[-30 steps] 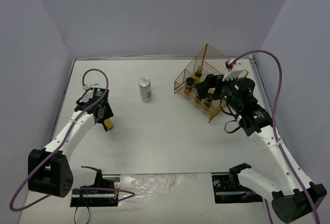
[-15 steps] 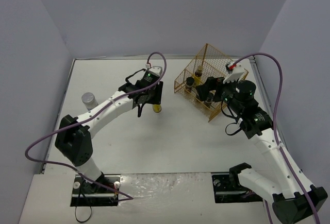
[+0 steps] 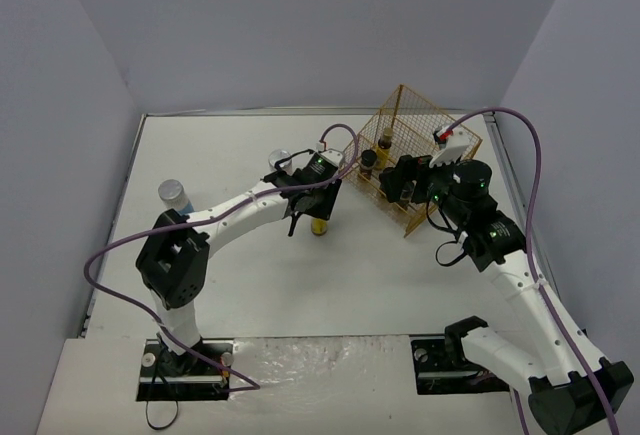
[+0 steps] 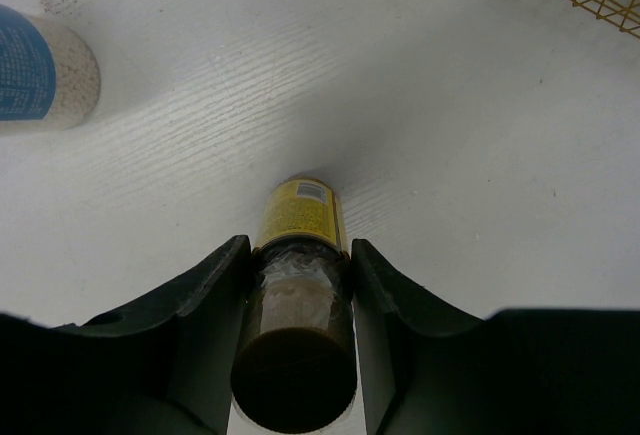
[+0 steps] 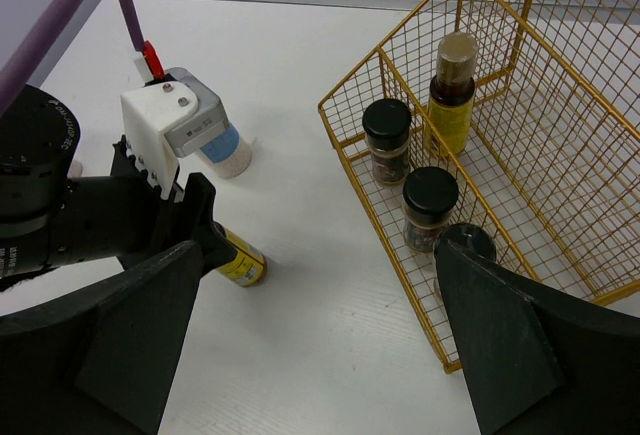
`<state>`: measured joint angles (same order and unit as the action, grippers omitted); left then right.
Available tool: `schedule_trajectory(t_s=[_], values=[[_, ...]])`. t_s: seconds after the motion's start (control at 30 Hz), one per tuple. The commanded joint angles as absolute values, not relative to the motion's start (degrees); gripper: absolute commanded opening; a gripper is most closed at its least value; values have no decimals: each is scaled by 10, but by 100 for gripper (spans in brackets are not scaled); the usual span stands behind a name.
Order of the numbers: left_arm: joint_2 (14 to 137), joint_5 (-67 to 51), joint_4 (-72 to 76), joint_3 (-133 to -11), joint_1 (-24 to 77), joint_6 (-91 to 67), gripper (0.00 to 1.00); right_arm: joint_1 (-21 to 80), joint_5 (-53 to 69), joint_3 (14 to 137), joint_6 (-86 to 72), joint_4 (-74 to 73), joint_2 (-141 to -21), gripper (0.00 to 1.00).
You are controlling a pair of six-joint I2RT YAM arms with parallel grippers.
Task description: Organize the condiment bottles
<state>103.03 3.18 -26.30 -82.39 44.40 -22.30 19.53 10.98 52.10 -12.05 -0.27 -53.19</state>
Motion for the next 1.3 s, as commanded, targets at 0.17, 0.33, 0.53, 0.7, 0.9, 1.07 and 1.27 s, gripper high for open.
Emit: schedule_trajectory(t_s=[0.17,0.33,0.53,0.7,0.9,1.07,1.27], values=[[1004,33,-192,-824,441,-211,43,197,108,518,-115,39,-539,100],[982,40,-190,-814,441,-212,71,197,111,519,-112,38,-541,100],[927,42,-196,-824,440,-203,95,197,124,533,-106,31,-541,100],[827,83,-209,-820,433,-175,97,197,154,558,-86,14,-542,100],[671,181,-249,-756,416,-149,97,219,176,576,-65,7,-570,100],[514,239,-288,-659,398,-145,97,278,137,617,-31,3,-624,100],[373,273,-344,-562,389,-173,97,343,100,649,-9,9,-721,100]])
